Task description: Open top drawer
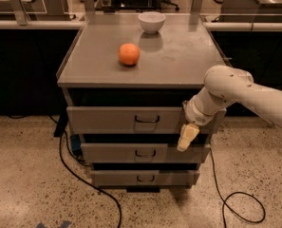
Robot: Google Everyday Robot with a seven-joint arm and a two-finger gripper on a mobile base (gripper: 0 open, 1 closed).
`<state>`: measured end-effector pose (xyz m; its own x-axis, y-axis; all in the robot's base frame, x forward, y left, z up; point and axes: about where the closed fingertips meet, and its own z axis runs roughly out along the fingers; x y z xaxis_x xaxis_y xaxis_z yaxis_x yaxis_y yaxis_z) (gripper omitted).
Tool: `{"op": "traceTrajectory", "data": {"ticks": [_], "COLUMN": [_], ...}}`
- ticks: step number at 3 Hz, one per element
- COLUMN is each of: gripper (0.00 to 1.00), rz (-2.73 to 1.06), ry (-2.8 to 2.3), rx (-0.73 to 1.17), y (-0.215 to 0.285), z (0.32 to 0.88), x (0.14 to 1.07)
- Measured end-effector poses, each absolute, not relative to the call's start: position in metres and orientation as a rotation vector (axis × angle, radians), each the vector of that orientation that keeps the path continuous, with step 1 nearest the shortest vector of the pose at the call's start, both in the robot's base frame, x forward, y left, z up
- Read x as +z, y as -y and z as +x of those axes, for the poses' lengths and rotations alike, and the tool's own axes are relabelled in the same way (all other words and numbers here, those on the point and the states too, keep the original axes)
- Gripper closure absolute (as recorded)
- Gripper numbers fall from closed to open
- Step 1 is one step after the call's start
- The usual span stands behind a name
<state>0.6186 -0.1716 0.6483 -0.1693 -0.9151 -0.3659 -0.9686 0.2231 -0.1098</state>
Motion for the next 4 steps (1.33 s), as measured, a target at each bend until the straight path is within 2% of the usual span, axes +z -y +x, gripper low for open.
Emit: {"op": "traceTrajectory", "data": {"ticks": [2, 3, 4], "gripper": [0.0, 0.0, 0.0], "rz": [-1.748, -1.724, -1.724], "ry": [-2.147, -2.228, -2.228], "rx": [0.241, 0.286, 0.286], "y": [0.169, 0.173, 0.173], "z": [0.615, 0.559, 0.559], "x": [0.649, 0.659, 0.659]}}
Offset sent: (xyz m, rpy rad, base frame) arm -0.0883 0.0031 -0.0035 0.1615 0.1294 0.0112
